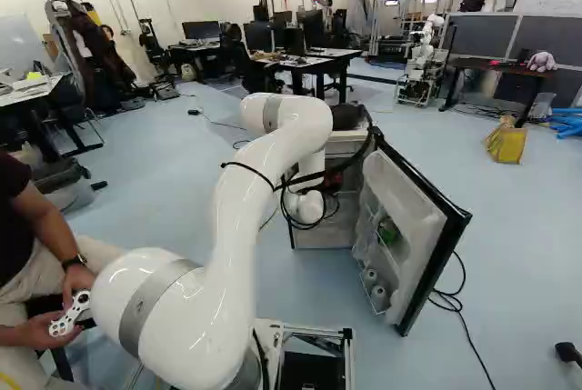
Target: Grab a drink from the fridge
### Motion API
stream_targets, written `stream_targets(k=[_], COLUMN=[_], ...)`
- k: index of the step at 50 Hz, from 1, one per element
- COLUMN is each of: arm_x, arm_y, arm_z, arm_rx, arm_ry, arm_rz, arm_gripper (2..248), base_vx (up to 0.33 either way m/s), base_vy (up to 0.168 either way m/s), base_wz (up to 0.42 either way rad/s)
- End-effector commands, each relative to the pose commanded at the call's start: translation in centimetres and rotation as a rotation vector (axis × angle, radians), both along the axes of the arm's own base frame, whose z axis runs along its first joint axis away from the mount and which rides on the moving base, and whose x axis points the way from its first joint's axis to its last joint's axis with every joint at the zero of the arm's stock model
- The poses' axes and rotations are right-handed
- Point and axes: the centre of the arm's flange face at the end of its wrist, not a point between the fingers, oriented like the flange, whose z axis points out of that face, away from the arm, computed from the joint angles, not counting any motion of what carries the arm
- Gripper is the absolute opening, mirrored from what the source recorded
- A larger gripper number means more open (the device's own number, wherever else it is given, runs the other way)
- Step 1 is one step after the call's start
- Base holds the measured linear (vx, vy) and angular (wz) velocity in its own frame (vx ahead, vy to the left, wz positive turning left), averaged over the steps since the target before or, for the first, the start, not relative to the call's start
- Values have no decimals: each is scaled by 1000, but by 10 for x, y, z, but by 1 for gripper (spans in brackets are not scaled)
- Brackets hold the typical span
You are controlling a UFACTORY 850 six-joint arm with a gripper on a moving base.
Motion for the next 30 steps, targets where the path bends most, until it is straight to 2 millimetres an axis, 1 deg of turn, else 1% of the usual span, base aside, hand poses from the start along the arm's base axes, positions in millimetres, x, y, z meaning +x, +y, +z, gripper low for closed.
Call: stream_targets(k=[30], arm_x=[10], arm_y=[-18], arm_z=[-10], arm_rx=[-5], arm_ry=[28], arm_rz=[-24], arm_gripper=[247], base_vx=[0], base_vy=[0], base_wz=[0])
